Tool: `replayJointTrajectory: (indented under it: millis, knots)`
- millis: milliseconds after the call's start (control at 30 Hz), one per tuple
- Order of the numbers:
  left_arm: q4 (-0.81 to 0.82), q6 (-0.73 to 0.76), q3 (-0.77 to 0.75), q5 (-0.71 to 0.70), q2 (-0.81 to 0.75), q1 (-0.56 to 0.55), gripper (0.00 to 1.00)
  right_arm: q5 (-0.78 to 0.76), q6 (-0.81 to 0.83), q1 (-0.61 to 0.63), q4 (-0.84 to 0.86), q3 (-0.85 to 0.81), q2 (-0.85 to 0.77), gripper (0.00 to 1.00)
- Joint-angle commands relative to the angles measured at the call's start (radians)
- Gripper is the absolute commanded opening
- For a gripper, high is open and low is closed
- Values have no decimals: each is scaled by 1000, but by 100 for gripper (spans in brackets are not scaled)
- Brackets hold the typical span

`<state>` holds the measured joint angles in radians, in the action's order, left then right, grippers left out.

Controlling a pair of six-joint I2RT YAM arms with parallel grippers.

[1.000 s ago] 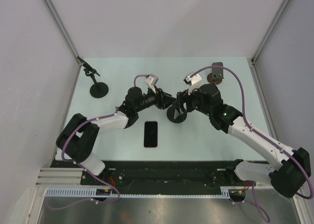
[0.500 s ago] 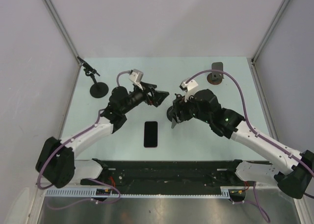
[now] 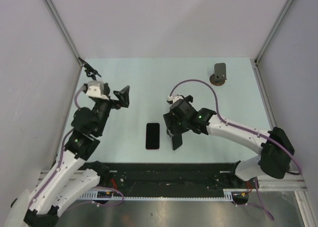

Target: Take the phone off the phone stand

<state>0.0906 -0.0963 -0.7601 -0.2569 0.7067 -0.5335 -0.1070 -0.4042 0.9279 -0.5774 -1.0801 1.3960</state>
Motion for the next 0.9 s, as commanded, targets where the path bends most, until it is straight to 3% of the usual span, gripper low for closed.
replayJointTrajectory:
  millis: [0, 367, 767, 867]
  knots:
    - [-38, 153, 42, -166, -102, 7, 100, -80, -132, 3, -2, -95, 92, 0]
    - [-68, 122, 139, -157, -182, 6, 100, -125, -229, 9, -88, -271, 412, 0]
    - [-66, 133, 145, -139, -161, 6, 100, -164, -298, -17, -153, -325, 543, 23]
    - [-66, 133, 145, -136, -158, 6, 100, -194, -301, -11, -142, -325, 544, 36]
